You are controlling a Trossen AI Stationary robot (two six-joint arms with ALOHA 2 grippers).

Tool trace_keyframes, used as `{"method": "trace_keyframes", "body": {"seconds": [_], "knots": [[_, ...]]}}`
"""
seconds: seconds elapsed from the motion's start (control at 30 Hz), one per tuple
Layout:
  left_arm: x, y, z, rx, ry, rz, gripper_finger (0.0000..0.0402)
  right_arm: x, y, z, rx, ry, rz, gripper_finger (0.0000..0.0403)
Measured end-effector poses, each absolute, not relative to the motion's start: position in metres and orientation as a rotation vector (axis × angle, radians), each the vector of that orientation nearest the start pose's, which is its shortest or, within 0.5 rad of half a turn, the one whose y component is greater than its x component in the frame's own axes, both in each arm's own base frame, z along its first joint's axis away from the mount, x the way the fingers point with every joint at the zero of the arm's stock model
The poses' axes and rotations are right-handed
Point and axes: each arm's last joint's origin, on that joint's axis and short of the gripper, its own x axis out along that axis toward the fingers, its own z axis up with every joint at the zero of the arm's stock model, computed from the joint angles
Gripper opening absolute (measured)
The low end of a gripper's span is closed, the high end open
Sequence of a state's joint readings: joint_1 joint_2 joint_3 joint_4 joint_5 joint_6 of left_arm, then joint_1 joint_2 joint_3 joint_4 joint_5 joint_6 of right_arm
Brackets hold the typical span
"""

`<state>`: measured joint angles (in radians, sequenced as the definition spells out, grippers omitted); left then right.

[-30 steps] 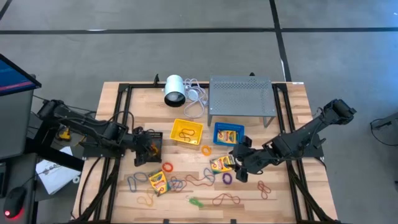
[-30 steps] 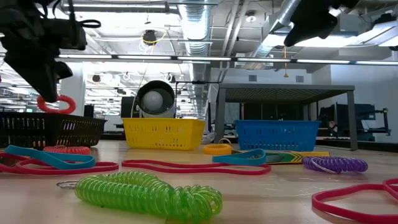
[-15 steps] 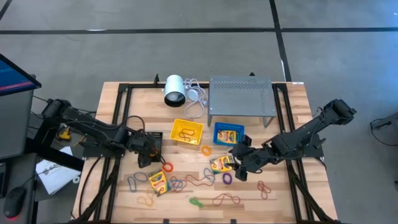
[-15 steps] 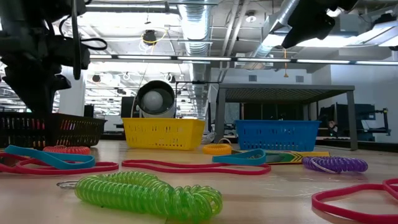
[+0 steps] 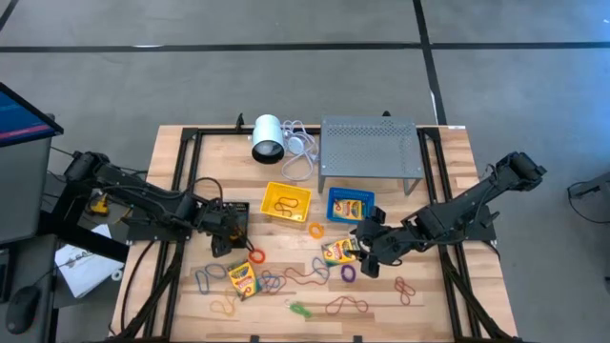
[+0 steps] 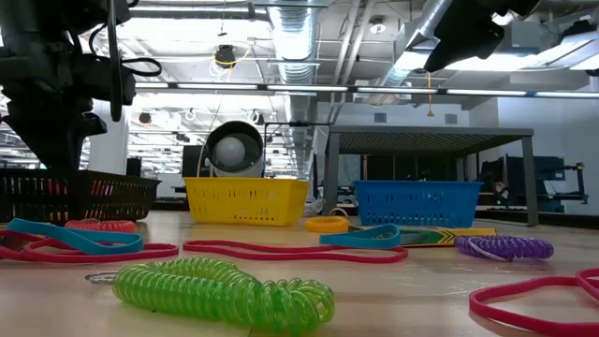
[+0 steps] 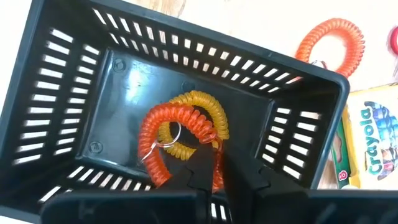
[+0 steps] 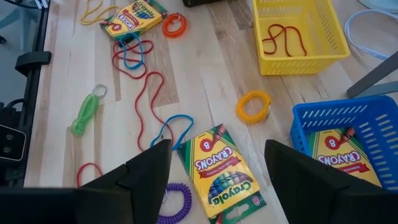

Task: Pick & Place Office Desk Supplies
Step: Put the right orange spring keychain into the black bin, then put the orange spring keychain into the black bin

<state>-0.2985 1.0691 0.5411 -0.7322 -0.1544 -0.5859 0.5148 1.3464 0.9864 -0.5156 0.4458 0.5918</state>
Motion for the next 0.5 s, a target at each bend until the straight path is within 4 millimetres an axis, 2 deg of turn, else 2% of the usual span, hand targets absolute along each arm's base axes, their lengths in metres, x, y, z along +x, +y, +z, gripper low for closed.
{"method": "trace_keyframes", "body": {"seconds": [0.17,0.5], "knots": [[0.1605,-0.0445,0.1724,-0.23,1.187,0.232,0.0063,0.2427,0.123,0.2586,0.158,0.757,-0.164,0.0253],[0.1629,-0.0456,0.1734,-0.244,1.165,0.213,0.0203,0.2428,0.123,0.2587,0.16,0.757,-0.164,0.0253]]}}
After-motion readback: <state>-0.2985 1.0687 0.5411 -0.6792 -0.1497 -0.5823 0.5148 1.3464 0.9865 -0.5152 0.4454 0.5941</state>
